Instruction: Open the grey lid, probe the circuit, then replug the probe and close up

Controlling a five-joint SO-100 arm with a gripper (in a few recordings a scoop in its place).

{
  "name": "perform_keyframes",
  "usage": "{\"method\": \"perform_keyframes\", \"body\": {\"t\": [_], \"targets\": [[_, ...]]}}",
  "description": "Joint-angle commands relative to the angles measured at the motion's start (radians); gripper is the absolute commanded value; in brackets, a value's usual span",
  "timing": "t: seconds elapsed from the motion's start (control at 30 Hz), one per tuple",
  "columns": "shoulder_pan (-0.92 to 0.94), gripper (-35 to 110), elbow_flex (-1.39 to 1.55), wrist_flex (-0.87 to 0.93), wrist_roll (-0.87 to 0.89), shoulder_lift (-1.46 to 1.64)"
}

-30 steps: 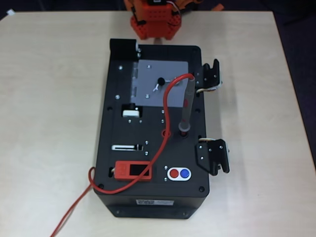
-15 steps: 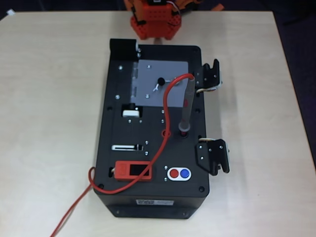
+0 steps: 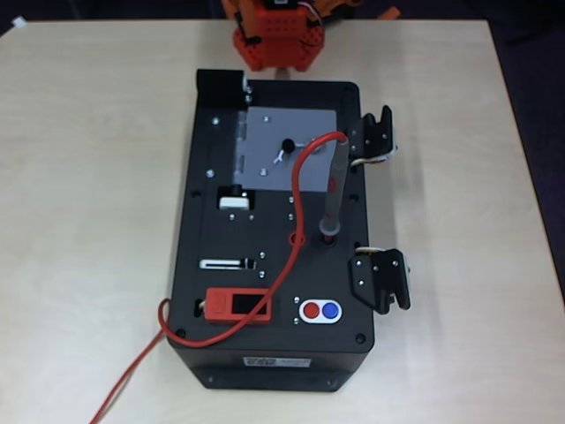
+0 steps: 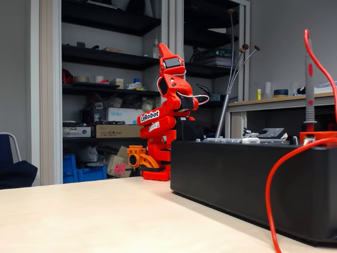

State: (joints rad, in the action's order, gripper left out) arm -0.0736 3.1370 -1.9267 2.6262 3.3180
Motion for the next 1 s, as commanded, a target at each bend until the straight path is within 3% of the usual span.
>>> {"method": "perform_keyframes", "body": {"t": [0.0, 0.97], "targets": [[-0.011, 0, 0.005, -0.011, 0.009, 0.003], [-0.009, 0, 0.005, -0.011, 0.009, 0.003]]}}
